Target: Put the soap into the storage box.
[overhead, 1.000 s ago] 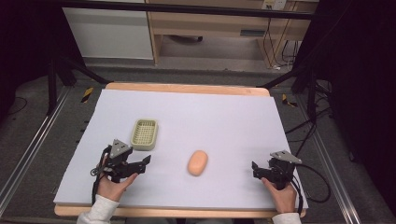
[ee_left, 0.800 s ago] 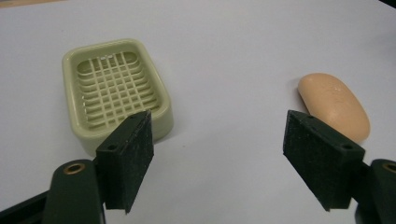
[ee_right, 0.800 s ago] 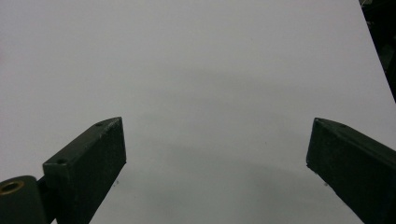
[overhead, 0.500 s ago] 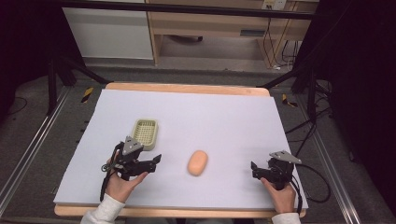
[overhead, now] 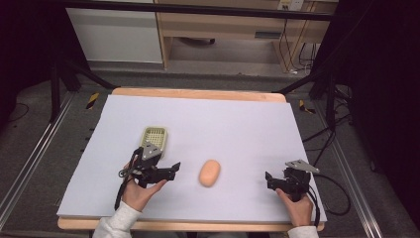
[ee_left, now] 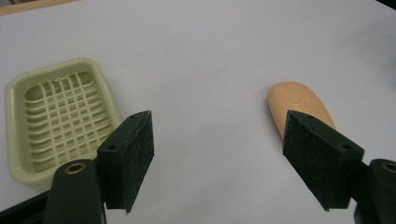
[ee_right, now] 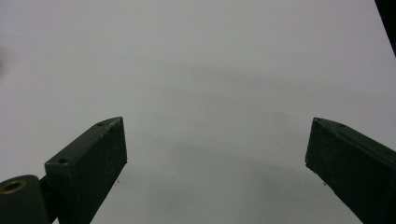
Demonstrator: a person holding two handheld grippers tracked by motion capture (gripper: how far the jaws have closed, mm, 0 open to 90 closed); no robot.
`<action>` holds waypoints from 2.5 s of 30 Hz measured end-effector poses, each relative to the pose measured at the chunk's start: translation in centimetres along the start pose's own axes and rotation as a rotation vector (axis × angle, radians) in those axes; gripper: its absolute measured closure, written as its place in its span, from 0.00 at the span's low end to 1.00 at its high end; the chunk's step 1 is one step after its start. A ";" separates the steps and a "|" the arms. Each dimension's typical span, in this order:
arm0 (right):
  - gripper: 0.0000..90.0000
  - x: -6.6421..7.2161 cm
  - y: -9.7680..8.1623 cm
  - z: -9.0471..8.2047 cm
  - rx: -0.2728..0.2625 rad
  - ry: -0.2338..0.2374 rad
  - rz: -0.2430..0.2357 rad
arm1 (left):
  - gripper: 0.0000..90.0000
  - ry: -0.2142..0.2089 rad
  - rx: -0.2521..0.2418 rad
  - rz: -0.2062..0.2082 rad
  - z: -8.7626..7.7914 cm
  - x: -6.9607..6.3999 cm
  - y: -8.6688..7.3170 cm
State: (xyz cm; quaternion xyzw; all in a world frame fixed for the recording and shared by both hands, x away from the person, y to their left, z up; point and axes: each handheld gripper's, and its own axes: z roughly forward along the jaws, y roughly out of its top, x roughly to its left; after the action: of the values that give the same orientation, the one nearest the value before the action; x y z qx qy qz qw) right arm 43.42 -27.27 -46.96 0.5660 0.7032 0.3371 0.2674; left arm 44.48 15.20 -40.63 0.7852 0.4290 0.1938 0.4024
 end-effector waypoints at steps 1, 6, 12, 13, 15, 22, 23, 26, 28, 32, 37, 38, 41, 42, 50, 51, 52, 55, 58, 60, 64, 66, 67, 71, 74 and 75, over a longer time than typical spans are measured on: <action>0.06 0.0 0.0 0.0 0.001 0.001 0.000 | 0.27 -0.002 0.000 0.004 0.2 -0.2 0.1; 0.06 -0.1 0.0 0.0 -0.002 -0.001 -0.003 | 0.27 -0.015 0.011 0.023 1.1 -1.3 0.6; 0.07 -0.1 0.0 -0.1 -0.006 -0.006 0.002 | 0.26 -0.034 0.027 0.047 2.2 -2.6 1.2; 0.07 -0.2 0.0 -0.2 -0.004 -0.004 0.003 | 0.26 -0.035 0.031 0.052 2.4 -2.7 1.3; 0.07 -0.2 0.0 -0.2 -0.005 -0.004 0.002 | 0.26 -0.037 0.038 0.060 2.6 -3.0 1.4; 0.07 -0.2 0.1 -0.1 -0.002 -0.002 0.003 | 0.26 -0.051 0.052 0.084 3.4 -4.0 2.2; 0.07 -0.2 0.1 -0.1 -0.002 -0.002 0.003 | 0.26 -0.054 0.054 0.085 3.5 -4.1 2.3; 0.07 -0.2 0.1 -0.1 -0.001 -0.003 0.002 | 0.26 -0.061 0.057 0.083 4.1 -4.6 2.5; 0.07 -0.2 0.1 -0.1 0.001 -0.001 0.004 | 0.25 -0.067 0.065 0.088 4.4 -4.8 2.5; 0.07 -0.2 0.1 -0.1 0.001 0.002 0.004 | 0.24 -0.072 0.085 0.098 5.1 -5.2 2.6; 0.07 -0.2 0.1 -0.1 0.002 0.000 0.002 | 0.23 -0.069 0.102 0.109 5.7 -5.7 2.5; 0.07 -0.2 0.1 -0.1 0.002 0.000 0.002 | 0.22 -0.070 0.107 0.110 5.9 -5.7 2.5; 0.07 -0.2 0.1 -0.1 0.002 0.002 -0.001 | 0.22 -0.072 0.121 0.113 6.2 -5.9 2.5; 0.07 -0.2 0.1 -0.1 0.002 0.001 -0.001 | 0.21 -0.074 0.125 0.111 6.3 -6.0 2.5; 0.07 -0.2 0.1 -0.1 0.002 0.006 0.002 | 0.20 -0.078 0.151 0.123 7.3 -6.9 2.5; 0.07 -0.2 0.1 -0.1 0.002 0.006 0.001 | 0.20 -0.080 0.154 0.123 7.4 -7.0 2.5; 0.07 -0.2 0.1 -0.1 0.003 0.005 0.001 | 0.20 -0.082 0.156 0.119 7.6 -7.2 2.5; 0.07 -0.2 0.1 -0.1 0.003 0.007 0.000 | 0.20 -0.083 0.162 0.124 7.8 -7.4 2.5; 0.07 -0.2 0.1 -0.1 0.003 0.008 0.001 | 0.21 -0.082 0.169 0.124 8.2 -7.6 2.5; 0.07 -0.2 0.1 -0.2 0.003 0.008 0.001 | 0.22 -0.085 0.170 0.115 8.4 -7.8 2.4; 0.07 -0.2 0.1 -0.2 0.004 0.010 0.001 | 0.22 -0.088 0.187 0.113 8.9 -8.0 2.4; 0.07 -0.2 0.1 -0.1 0.004 0.009 0.000 | 0.22 -0.087 0.193 0.110 9.1 -8.0 2.3; 0.07 -0.2 0.1 -0.1 0.004 0.009 0.001 | 0.22 -0.088 0.195 0.110 9.2 -8.1 2.3; 0.07 -0.2 0.1 -0.1 0.006 0.011 0.005 | 0.22 -0.086 0.207 0.109 9.6 -8.1 2.2; 0.07 -0.2 0.1 -0.1 0.006 0.011 0.001 | 0.22 -0.082 0.222 0.107 10.0 -8.1 2.1; 0.07 -0.2 0.1 -0.1 0.007 0.012 0.001 | 0.22 -0.083 0.225 0.099 10.1 -8.1 2.0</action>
State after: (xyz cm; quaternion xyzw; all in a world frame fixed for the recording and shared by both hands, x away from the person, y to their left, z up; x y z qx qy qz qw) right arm 43.44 -27.48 -46.78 0.5652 0.7057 0.3380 0.2612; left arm 47.56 3.12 -44.73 0.8528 0.3919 0.1316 0.3192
